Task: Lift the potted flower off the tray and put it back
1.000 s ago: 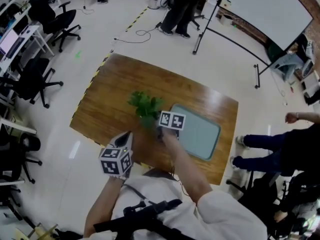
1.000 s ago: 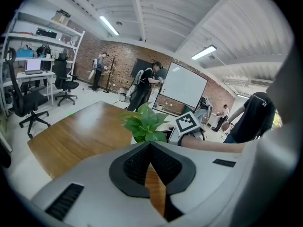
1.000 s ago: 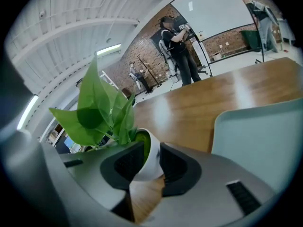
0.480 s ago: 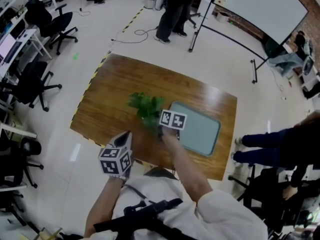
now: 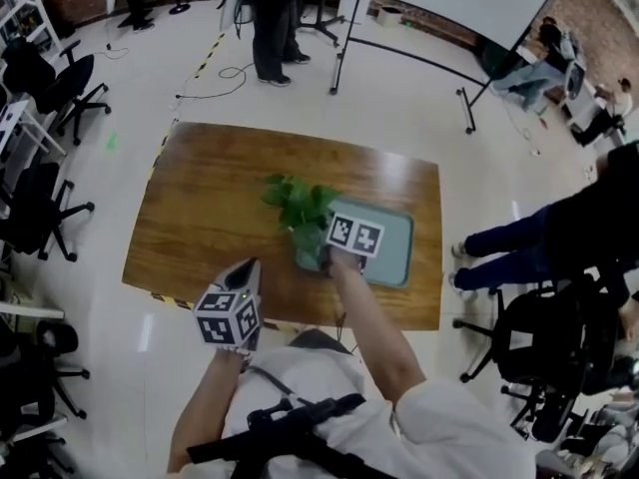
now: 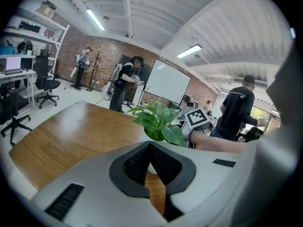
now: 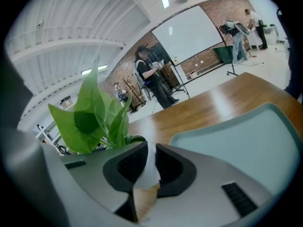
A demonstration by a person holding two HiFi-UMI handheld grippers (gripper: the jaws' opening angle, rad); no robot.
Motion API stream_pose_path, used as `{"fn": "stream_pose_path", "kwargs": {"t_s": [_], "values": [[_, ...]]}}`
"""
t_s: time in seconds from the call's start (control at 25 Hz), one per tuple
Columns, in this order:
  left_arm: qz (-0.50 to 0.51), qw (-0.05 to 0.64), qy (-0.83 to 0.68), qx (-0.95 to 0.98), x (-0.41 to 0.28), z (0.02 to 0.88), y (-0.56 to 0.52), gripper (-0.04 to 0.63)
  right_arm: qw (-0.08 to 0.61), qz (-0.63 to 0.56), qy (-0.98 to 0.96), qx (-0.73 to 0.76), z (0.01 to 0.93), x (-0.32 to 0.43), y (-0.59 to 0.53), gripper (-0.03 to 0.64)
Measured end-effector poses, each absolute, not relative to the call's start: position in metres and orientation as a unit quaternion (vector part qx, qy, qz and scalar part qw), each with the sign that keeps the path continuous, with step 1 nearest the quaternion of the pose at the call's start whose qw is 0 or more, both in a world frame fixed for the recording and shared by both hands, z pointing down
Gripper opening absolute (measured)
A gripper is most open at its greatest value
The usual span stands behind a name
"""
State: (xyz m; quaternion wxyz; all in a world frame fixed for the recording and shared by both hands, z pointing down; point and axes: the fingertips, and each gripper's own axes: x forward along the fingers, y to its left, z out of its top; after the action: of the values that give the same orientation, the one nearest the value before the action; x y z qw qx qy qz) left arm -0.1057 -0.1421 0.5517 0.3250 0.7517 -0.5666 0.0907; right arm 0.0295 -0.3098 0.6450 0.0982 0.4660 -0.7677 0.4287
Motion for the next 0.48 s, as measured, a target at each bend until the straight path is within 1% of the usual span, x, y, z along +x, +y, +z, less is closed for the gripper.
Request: {"fn": "stream_pose_path", "kwargs": {"t_s": [0.48], "values": [[0.106, 0.318, -0.501, 0.798, -0.048, 0.544, -0.157, 0.000, 0.079, 0.431, -0.694, 0.571, 0.655, 0.175, -0.292, 0.058]]}}
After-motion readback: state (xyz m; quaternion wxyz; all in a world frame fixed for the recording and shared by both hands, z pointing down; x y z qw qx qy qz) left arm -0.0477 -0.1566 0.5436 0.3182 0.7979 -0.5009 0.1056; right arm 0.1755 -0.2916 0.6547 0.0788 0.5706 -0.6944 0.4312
